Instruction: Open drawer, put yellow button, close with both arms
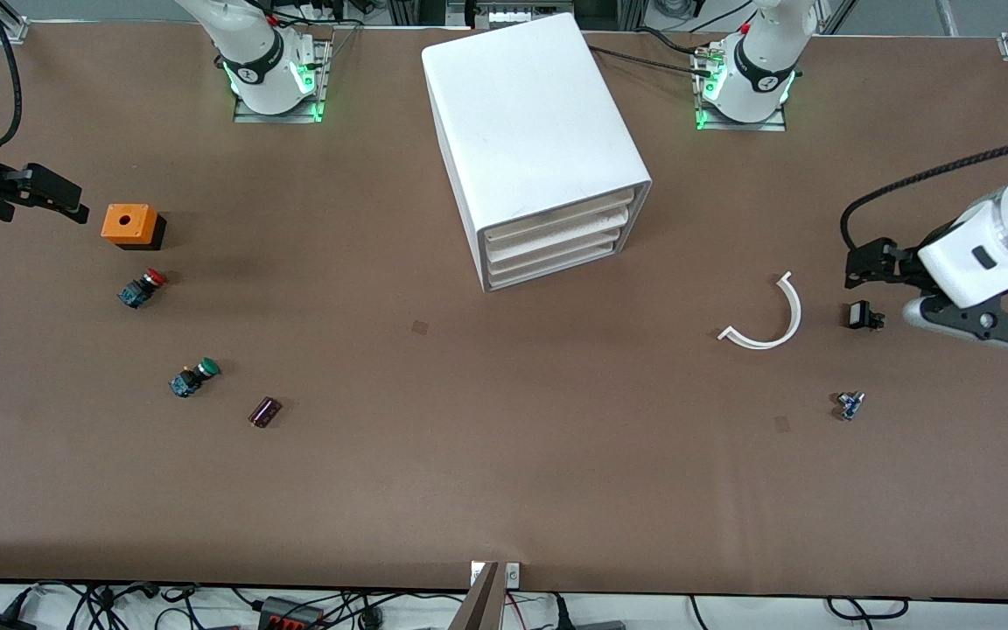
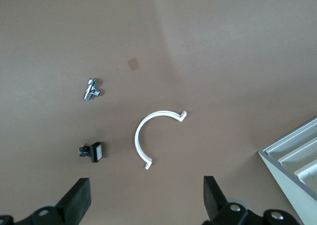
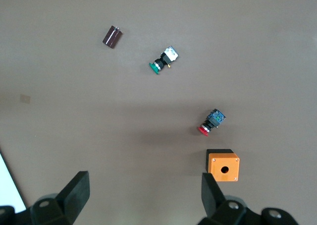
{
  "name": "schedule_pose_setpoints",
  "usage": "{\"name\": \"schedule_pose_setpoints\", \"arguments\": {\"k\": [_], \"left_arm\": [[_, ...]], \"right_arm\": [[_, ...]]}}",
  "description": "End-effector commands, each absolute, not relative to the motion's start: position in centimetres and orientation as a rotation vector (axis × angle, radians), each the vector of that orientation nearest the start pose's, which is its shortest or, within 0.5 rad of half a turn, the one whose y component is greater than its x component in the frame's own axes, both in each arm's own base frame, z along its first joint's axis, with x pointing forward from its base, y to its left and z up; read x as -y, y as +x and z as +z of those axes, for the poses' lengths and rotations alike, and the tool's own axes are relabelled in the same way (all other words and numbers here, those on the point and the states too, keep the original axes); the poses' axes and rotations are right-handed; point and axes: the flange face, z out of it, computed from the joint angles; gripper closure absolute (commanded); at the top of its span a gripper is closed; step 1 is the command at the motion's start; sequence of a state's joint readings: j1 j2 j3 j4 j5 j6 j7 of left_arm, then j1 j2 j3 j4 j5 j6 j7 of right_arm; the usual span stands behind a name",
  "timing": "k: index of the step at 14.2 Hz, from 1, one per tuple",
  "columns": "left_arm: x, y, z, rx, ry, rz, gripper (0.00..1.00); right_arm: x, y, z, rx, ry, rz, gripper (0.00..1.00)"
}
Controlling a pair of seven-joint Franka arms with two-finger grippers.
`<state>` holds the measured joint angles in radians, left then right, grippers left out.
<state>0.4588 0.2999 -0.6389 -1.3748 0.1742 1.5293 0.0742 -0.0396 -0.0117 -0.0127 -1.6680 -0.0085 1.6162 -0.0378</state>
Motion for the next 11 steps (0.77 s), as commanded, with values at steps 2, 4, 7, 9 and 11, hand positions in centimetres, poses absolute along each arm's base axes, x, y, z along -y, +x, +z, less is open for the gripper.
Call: {"name": "schedule_pose_setpoints", "arguments": {"k": [2,4,7,9,11], "left_arm": [[3.4,61.7,56.5,-0.373,-3.08,0.143,0.0],[3.6,61.3,57.3,-0.333,-3.105,0.122,0.0],[1.8,58.5,57.2,-0.216,-3.18,0.085,0.0],[1.8,56.8,57.3,-0.194,-3.174,-0.024,0.0],[1.8,55.4,57.8,-0.191,-3.161,-0.084,0.0]], "right_arm": [[3.1,54.4,59.1,0.002,-3.16,0.07,0.0],[3.0,54.4,59.2,0.002,-3.159,0.067,0.0],[3.0,54.4,59.2,0.007,-3.159,0.065,0.0],[3.1,54.5,59.1,0.024,-3.16,0.065,0.0],[3.1,54.4,59.1,0.024,-3.16,0.07,0.0]]}}
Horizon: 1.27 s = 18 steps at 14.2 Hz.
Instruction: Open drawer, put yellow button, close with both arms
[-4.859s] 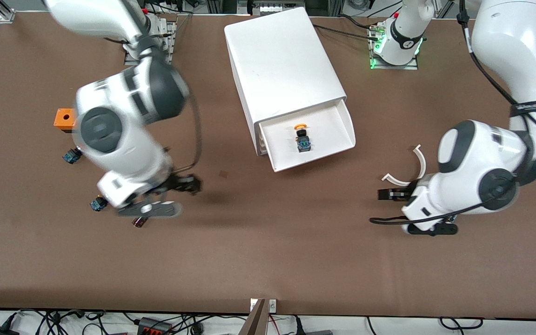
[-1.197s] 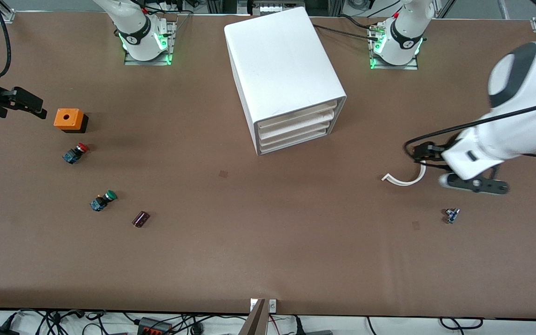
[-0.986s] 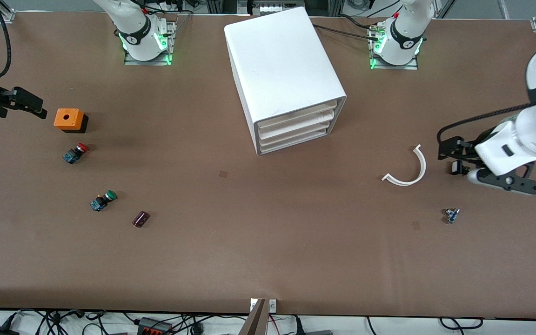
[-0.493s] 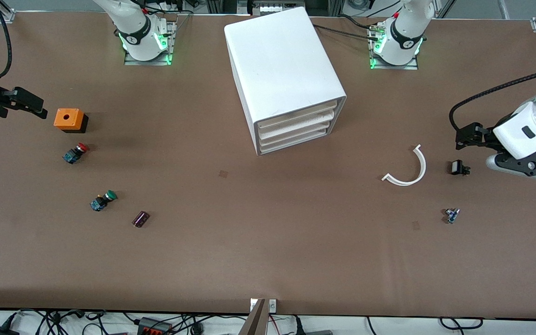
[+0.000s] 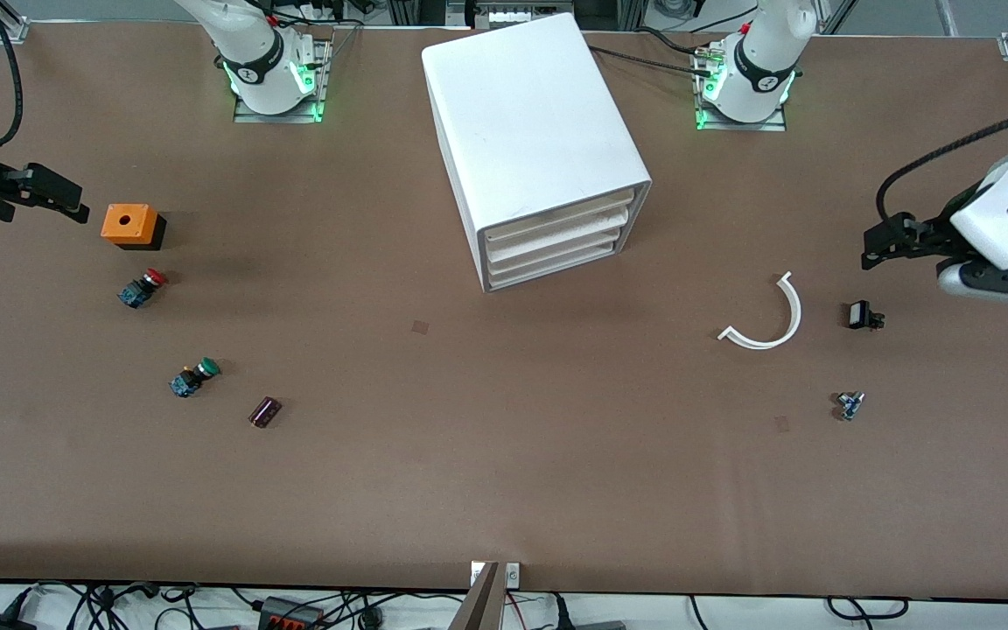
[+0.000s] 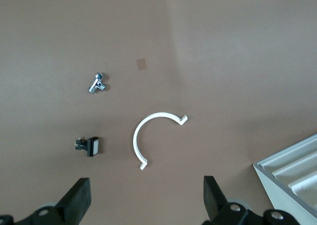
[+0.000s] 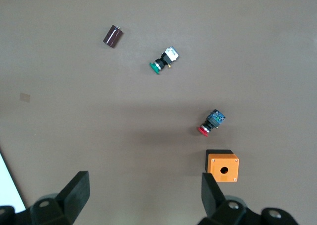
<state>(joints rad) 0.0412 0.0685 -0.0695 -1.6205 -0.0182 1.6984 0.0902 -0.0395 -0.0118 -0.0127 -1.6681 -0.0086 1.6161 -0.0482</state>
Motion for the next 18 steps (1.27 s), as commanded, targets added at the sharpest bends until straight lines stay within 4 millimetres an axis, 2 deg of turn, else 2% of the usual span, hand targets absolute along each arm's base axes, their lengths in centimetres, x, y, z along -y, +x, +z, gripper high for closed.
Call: {"name": "schedule_pose_setpoints", "arguments": {"k": [1,10,18], "left_arm": [[1.8,54.8,57.8,-0.2,-3.15,-0.093,0.0],[4.0,54.2,58.8,-0.265,-3.133,-0.072,0.0],[4.2,54.4,58.6,-0.283,-3.13,-0.067,0.0]], "right_arm": [[3.1,54.4,59.1,0.026,-3.159,0.07,0.0],[2.8,54.7,58.8,0.034,-3.16,0.067,0.0],[2.9,54.6,58.8,0.031,-3.159,0.075,0.0]]}}
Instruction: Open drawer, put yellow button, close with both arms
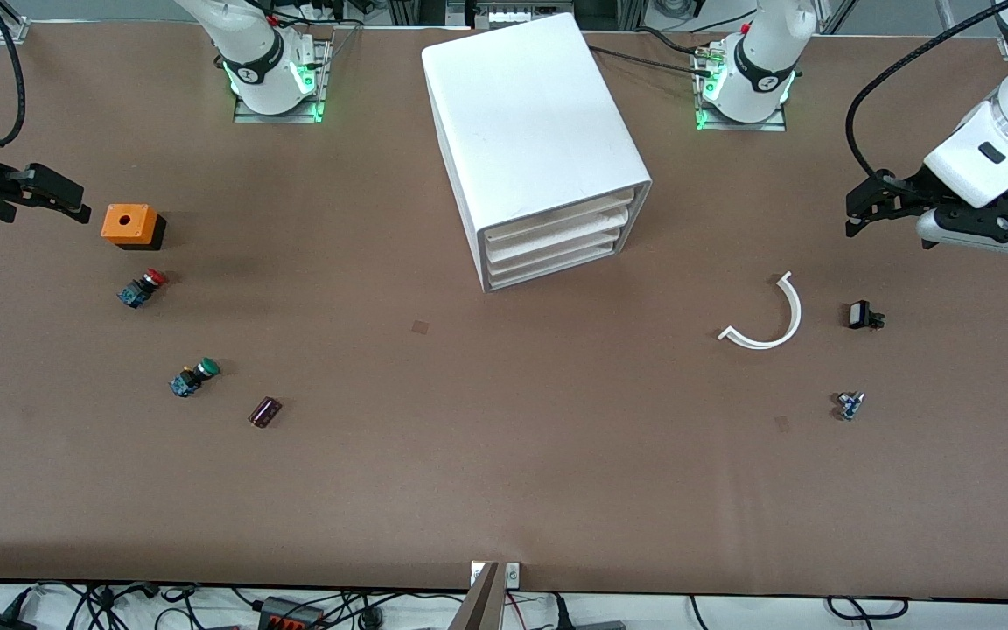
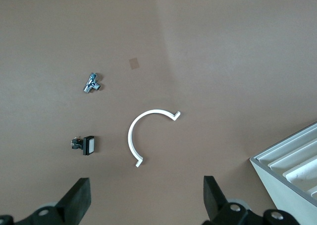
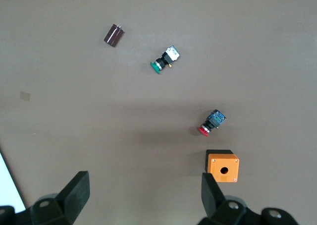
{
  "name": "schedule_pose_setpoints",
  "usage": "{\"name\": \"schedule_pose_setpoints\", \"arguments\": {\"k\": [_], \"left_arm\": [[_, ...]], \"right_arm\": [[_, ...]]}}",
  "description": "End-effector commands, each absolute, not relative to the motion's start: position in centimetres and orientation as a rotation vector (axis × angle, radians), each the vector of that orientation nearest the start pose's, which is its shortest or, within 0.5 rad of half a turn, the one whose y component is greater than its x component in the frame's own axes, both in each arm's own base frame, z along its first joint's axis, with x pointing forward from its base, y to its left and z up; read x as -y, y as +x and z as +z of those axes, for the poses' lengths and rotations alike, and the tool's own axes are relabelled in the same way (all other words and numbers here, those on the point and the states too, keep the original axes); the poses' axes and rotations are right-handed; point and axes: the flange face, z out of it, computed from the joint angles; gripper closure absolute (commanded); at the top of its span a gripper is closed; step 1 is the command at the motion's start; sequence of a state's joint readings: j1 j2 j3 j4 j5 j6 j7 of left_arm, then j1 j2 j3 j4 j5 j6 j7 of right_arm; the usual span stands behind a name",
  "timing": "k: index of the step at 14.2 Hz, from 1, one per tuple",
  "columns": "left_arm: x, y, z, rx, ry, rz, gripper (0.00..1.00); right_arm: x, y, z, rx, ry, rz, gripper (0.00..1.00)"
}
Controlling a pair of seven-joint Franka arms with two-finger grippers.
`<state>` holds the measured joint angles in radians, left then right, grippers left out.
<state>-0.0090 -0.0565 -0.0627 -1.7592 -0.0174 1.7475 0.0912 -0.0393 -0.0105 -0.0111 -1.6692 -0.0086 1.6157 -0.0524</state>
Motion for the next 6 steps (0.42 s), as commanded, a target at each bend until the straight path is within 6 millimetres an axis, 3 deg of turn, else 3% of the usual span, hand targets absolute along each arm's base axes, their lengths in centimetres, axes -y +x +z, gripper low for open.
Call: {"name": "schedule_pose_setpoints", "arguments": {"k": [1,6], "left_arm": [[4.33,54.48,58.56,-0.285,-3.13,-0.065,0.0],[3.99,54.48,58.56,-0.283,-3.13,-0.055,0.0]], "right_arm": [[2.91,54.69,58.87,0.029,-3.16,0.065,0.0],[2.84,54.69,58.69,0.034,-3.161,0.075,0.0]]}}
